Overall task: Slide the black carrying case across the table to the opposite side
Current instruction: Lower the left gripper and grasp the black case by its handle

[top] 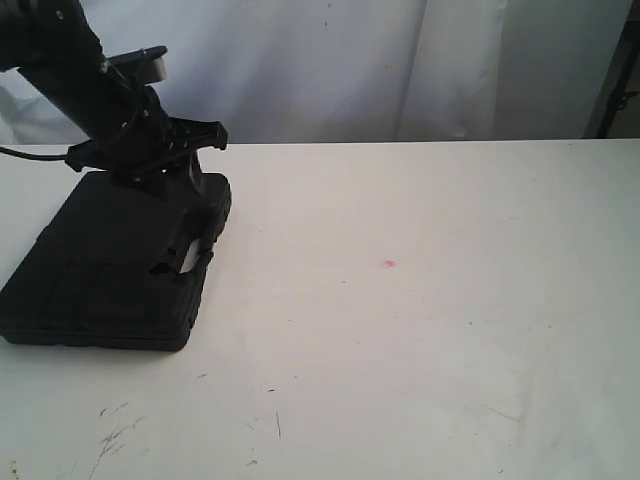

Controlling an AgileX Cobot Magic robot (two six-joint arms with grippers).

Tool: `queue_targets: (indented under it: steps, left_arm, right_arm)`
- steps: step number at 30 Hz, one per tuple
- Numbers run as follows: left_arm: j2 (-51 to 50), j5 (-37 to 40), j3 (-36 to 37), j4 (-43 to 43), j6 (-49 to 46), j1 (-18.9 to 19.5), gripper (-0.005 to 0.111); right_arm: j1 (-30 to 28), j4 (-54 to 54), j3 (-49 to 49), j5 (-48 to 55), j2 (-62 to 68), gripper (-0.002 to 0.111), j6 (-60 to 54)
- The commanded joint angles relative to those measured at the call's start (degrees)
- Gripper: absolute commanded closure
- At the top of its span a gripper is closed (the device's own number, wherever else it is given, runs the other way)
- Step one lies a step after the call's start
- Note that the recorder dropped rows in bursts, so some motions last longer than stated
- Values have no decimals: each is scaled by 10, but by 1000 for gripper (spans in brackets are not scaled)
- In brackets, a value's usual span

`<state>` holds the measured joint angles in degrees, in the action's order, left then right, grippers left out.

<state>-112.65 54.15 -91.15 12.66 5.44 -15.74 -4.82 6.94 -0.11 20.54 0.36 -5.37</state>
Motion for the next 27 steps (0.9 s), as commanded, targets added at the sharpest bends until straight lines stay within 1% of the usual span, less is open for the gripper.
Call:
queue_targets:
  steps: [1, 2, 4, 10, 22, 24, 27]
  left_arm:
    - [-15, -2, -13, 26, -16, -3, 46]
    - [-22, -2, -18, 27, -16, -3, 43]
    - [-34, 1, -29, 33, -16, -3, 42]
    - [-71, 9, -62, 36, -17, -3, 47]
    - [-167, 64, -161, 33, -8, -3, 48]
    - [-182, 71, -165, 22, 10, -3, 49]
    - [-194, 72, -165, -17, 33, -3, 49]
  right_arm:
    - [-5, 1, 1, -7, -4, 108, -2]
    - [-5, 1, 1, -7, -4, 108, -2]
    - [-5, 1, 1, -7, -4, 108, -2]
    - [-5, 1, 1, -7, -4, 108, -2]
    - [-5, 1, 1, -7, -4, 108, -2]
    - [-5, 1, 1, -7, -4, 108, -2]
    - [-5, 1, 1, -7, -4, 108, -2]
